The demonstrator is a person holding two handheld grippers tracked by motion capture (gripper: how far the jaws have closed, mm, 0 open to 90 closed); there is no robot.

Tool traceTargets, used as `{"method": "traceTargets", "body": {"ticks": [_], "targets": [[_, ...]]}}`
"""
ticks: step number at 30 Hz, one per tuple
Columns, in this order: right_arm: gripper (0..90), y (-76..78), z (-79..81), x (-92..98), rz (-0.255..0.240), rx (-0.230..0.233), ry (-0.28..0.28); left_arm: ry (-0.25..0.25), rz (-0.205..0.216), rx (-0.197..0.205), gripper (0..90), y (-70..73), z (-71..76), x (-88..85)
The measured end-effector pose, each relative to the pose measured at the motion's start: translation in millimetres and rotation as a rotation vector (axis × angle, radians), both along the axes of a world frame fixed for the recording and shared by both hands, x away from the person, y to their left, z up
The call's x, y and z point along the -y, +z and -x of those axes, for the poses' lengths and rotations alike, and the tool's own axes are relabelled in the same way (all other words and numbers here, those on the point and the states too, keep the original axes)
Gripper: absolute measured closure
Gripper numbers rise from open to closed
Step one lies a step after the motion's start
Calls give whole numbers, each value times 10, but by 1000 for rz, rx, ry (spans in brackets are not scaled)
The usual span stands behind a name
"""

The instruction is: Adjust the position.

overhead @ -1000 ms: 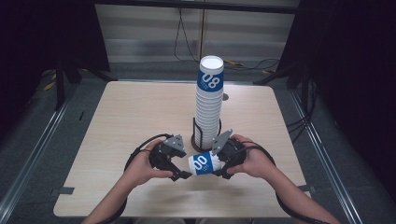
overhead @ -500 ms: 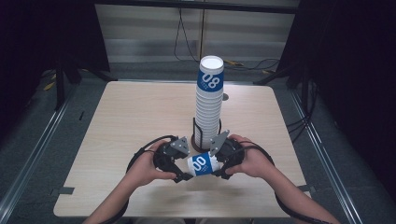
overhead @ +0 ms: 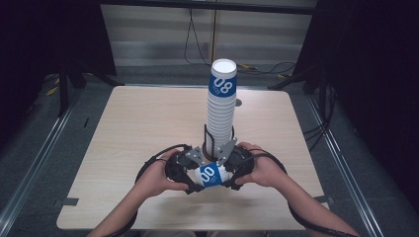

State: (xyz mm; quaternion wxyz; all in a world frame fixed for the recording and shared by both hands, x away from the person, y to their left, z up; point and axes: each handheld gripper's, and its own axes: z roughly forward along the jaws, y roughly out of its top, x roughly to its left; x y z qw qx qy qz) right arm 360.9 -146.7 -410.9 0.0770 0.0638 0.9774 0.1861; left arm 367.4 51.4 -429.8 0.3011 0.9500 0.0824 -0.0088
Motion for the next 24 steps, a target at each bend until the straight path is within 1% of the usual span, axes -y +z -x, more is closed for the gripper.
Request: {"method": "traceTargets", "body": {"ticks": [1, 3, 5, 8, 12, 14, 15, 17, 18, 20, 24], "targets": [[191, 3, -7, -6, 2, 6, 4, 4, -2, -3, 224, -1, 0, 7], [191, 14, 1, -15, 7, 0, -6, 2, -9, -4, 224, 5, -3, 18], [191, 15, 1, -27, 5, 2, 3, -4, -23, -6, 225, 7, -6, 33], [191, 16, 6, -39, 9, 5, 14, -7, -21, -12, 237, 0, -3, 43], [190, 15, 16, -48, 5, -3, 10, -4, -21, -19, 248, -18, -13, 46], [190, 12, 10, -60, 10, 2, 23, -9, -22, -21, 251, -25, -17, 51], [189, 11, 17, -64, 10, 0, 15, -1, -18, -29, 254, -31, -12, 53], [188, 15, 20, -72, 7, 0, 22, -13, -14, -38, 261, -38, -22, 52], [187, 17, 22, -74, 4, 0, 28, -11, -9, -44, 266, -46, -22, 52], [187, 20, 22, -79, 9, 5, 26, -11, -13, -43, 275, -56, -23, 50], [186, 16, 20, -86, 11, 0, 31, -18, -15, -46, 290, -70, -26, 54]]}}
